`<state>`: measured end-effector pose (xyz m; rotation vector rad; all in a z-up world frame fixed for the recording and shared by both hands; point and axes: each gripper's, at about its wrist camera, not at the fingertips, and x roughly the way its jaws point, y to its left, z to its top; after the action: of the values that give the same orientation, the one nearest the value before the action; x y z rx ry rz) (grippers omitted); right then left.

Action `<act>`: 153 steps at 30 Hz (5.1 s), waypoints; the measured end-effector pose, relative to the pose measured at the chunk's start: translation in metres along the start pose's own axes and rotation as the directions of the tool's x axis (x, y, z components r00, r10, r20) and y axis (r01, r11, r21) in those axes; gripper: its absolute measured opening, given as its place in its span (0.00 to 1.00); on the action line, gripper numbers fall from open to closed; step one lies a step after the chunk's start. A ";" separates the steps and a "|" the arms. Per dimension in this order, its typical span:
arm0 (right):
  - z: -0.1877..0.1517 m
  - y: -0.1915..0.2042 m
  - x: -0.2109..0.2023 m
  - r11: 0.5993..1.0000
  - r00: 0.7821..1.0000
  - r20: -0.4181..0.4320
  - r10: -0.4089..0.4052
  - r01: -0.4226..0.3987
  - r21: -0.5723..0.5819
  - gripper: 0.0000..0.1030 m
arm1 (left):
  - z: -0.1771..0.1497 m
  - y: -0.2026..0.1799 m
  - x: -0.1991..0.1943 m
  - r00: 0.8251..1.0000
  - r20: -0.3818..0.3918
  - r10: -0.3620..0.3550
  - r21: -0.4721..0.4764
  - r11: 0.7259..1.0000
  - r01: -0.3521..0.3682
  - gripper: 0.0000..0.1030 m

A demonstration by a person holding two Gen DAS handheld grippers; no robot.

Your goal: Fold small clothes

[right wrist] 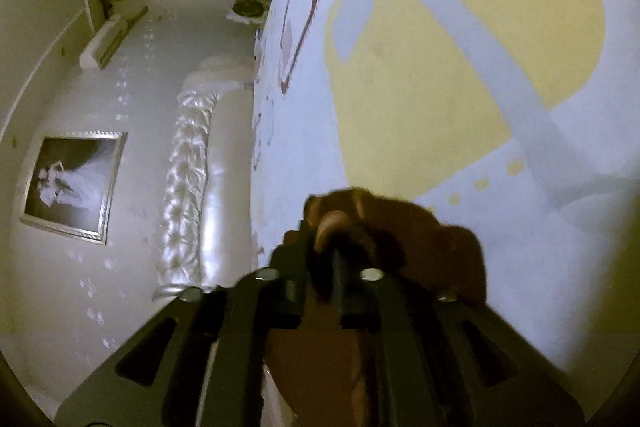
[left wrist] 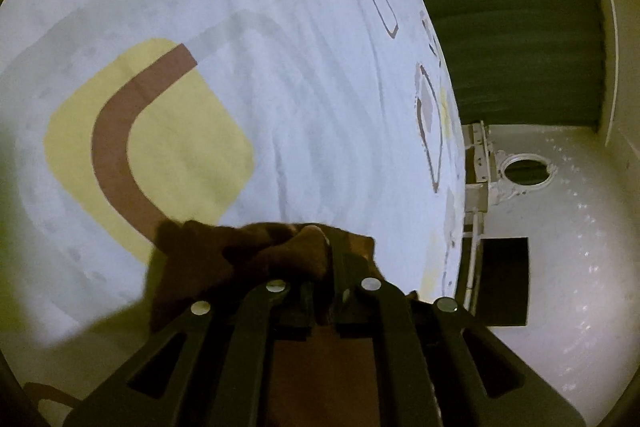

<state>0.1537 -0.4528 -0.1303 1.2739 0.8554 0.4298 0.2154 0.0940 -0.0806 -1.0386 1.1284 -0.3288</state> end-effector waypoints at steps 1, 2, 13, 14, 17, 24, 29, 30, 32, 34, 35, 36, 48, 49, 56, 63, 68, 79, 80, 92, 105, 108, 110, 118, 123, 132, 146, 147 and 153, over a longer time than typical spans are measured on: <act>0.001 0.001 -0.002 1.000 1.000 0.016 0.008 -0.008 -0.004 0.25 | 0.000 -0.001 -0.001 1.000 -0.004 -0.011 -0.004 1.000 0.011 0.16; 0.002 0.003 -0.007 1.000 0.999 0.041 0.022 -0.022 -0.008 0.32 | 0.000 -0.001 -0.004 0.999 -0.007 -0.039 -0.005 0.999 0.039 0.22; -0.049 0.014 -0.071 0.996 0.995 0.093 -0.024 0.032 -0.084 0.53 | -0.013 -0.004 -0.063 0.991 -0.012 -0.136 0.070 0.988 0.136 0.60; -0.064 0.014 -0.080 0.994 0.996 0.086 -0.032 0.040 -0.099 0.54 | -0.022 -0.003 -0.069 0.993 -0.026 -0.118 0.104 0.987 0.120 0.61; -0.092 0.011 -0.096 0.992 0.997 0.065 -0.050 0.057 -0.113 0.54 | -0.056 0.009 -0.090 0.995 -0.059 -0.083 0.197 0.976 0.094 0.62; -0.138 0.000 -0.115 0.992 0.997 0.021 -0.071 0.073 -0.098 0.55 | -0.115 0.035 -0.107 0.986 -0.140 -0.090 0.277 0.953 0.126 0.62; -0.154 0.008 -0.109 0.984 0.994 -0.007 -0.111 0.109 -0.138 0.55 | -0.119 0.047 -0.100 0.982 -0.155 -0.106 0.232 0.962 0.140 0.62; -0.156 0.009 -0.107 0.984 0.994 -0.011 -0.113 0.110 -0.139 0.55 | -0.119 0.049 -0.098 0.980 -0.161 -0.115 0.223 0.963 0.149 0.62; -0.159 0.010 -0.106 0.985 0.994 -0.017 -0.110 0.106 -0.136 0.55 | -0.119 0.049 -0.094 0.980 -0.166 -0.108 0.222 0.964 0.143 0.62; -0.161 0.013 -0.104 0.984 0.993 -0.021 -0.113 0.109 -0.140 0.55 | -0.121 0.050 -0.095 0.981 -0.163 -0.109 0.233 0.961 0.146 0.62; -0.162 0.013 -0.104 0.983 0.993 -0.024 -0.116 0.111 -0.143 0.55 | -0.121 0.049 -0.092 0.979 -0.168 -0.116 0.231 0.961 0.154 0.62; -0.163 0.013 -0.104 0.983 0.993 -0.026 -0.118 0.113 -0.145 0.55 | -0.122 0.048 -0.091 0.977 -0.176 -0.122 0.226 0.961 0.161 0.62; -0.167 0.009 -0.108 0.979 0.988 -0.022 -0.156 0.151 -0.139 0.55 | -0.142 0.024 -0.086 0.990 -0.139 0.010 0.455 0.889 0.055 0.05; -0.168 0.010 -0.109 0.977 0.987 -0.022 -0.161 0.156 -0.144 0.55 | -0.145 0.025 -0.090 0.991 -0.131 0.006 0.468 0.882 0.056 0.04; -0.173 0.010 -0.108 0.961 0.975 -0.034 -0.220 0.211 -0.182 0.55 | -0.155 0.044 -0.095 0.991 -0.106 0.081 0.500 0.866 -0.017 0.04; -0.177 0.014 -0.107 0.945 0.965 -0.034 -0.259 0.246 -0.215 0.55 | -0.141 0.067 -0.098 0.992 -0.121 0.030 0.376 0.926 0.018 0.04; -0.179 0.021 -0.106 0.932 0.960 -0.020 -0.279 0.266 -0.245 0.55 | -0.144 0.052 -0.096 0.995 -0.092 0.045 0.415 0.910 -0.003 0.06; -0.185 0.025 -0.084 0.883 0.926 -0.048 -0.374 0.340 -0.323 0.03 | -0.147 0.027 -0.072 0.993 -0.081 0.081 0.442 0.896 -0.037 0.25; -0.188 0.026 -0.083 0.874 0.922 -0.047 -0.385 0.348 -0.339 0.03 | -0.147 0.026 -0.070 0.991 -0.082 0.104 0.462 0.885 -0.054 0.17; -0.198 0.024 -0.115 0.914 0.953 -0.021 -0.302 0.284 -0.290 0.03 | -0.127 0.036 -0.068 0.984 -0.099 0.146 0.443 0.892 -0.088 0.04; -0.203 0.000 -0.120 0.915 0.943 -0.047 -0.328 0.305 -0.264 0.02 | -0.118 0.043 -0.066 0.986 -0.093 0.140 0.436 0.896 -0.086 0.04; -0.203 0.001 -0.120 0.917 0.944 -0.047 -0.325 0.303 -0.259 0.02 | -0.119 0.042 -0.067 0.985 -0.090 0.146 0.443 0.892 -0.091 0.04; -0.202 -0.001 -0.120 0.923 0.947 -0.049 -0.316 0.295 -0.246 0.02 | -0.119 0.042 -0.067 0.985 -0.090 0.144 0.441 0.893 -0.090 0.04; -0.200 0.000 -0.119 0.923 0.947 -0.049 -0.318 0.298 -0.244 0.02 | -0.124 0.042 -0.070 0.986 -0.076 0.151 0.448 0.888 -0.102 0.04; -0.198 -0.001 -0.117 0.926 0.946 -0.050 -0.319 0.300 -0.231 0.02 | -0.124 0.041 -0.070 0.985 -0.073 0.156 0.444 0.889 -0.108 0.04; -0.195 -0.004 -0.113 0.931 0.949 -0.050 -0.312 0.295 -0.214 0.02 | -0.127 0.042 -0.071 0.985 -0.063 0.160 0.447 0.887 -0.116 0.04; -0.194 -0.007 -0.123 0.936 0.947 -0.040 -0.319 0.308 -0.173 0.02 | -0.133 0.039 -0.078 0.981 -0.045 0.186 0.445 0.883 -0.147 0.05; -0.194 -0.007 -0.124 0.934 0.946 -0.037 -0.323 0.312 -0.172 0.03 | -0.133 0.039 -0.079 0.981 -0.043 0.189 0.442 0.884 -0.151 0.05; -0.197 0.003 -0.132 0.916 0.932 -0.014 -0.361 0.352 -0.191 0.12 | -0.137 0.038 -0.090 0.980 -0.030 0.197 0.427 0.889 -0.166 0.08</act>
<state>-0.0782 -0.4177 -0.0961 0.9126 1.0420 0.2418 0.0480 0.1049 -0.0655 -0.5358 1.1455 -0.4408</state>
